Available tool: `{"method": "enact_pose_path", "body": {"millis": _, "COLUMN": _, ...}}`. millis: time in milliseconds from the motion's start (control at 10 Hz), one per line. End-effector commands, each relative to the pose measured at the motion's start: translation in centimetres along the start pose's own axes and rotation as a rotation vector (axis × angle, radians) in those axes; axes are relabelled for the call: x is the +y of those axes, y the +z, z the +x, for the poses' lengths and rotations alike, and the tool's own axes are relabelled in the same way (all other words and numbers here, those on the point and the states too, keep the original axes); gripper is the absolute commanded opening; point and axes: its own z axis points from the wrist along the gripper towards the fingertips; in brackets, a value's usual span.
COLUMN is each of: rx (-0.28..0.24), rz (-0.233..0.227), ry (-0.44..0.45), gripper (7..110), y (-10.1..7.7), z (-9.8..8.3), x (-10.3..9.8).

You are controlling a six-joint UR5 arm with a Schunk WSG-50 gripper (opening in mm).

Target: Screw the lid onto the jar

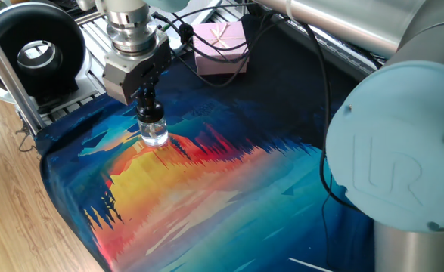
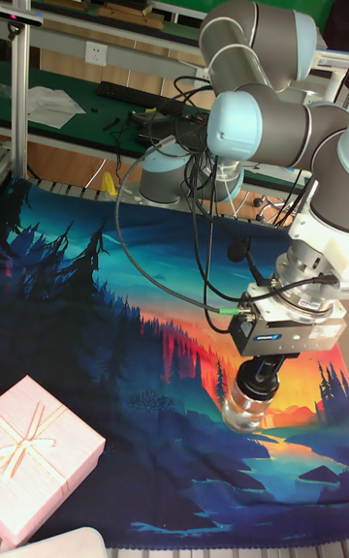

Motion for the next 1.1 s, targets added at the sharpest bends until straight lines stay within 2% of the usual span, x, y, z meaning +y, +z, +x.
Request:
{"method": "enact_pose_path", "body": {"millis": 0, "rx": -0.013, "rz": -0.018, "ry": 0.119, "gripper": 7, "y": -0.13, "z": -0.88, "x": 0.50}}
{"method": "enact_pose_path", "body": {"millis": 200, "rx": -0.019, "rz": -0.025, "ry": 0.154, "gripper": 7, "y": 0.22, "z": -1.16, "x": 0.77}}
{"method": "enact_pose_path", "body": {"millis": 600, "rx": -0.008, "rz": -0.025, "ry": 0.128, "gripper": 7, "y": 0.10, "z": -1.23, "x": 0.74}}
{"method": "enact_pose_path", "body": {"millis": 700, "rx": 0.012, "rz": -0.026, "ry": 0.117, "gripper": 7, "y": 0.09, "z": -0.73, "x": 0.79}}
{"method": "enact_pose_path", "body": {"millis": 800, "rx": 0.027, "rz": -0.030, "ry": 0.102, "gripper": 22, "y": 0.05, "z": -0.35, "x": 0.90}}
{"method": "enact_pose_path", "body": {"millis": 1000, "rx": 0.024, "rz": -0.033, "ry": 0.048, "gripper": 22, "y": 0.07, "z": -0.39, "x": 0.96}}
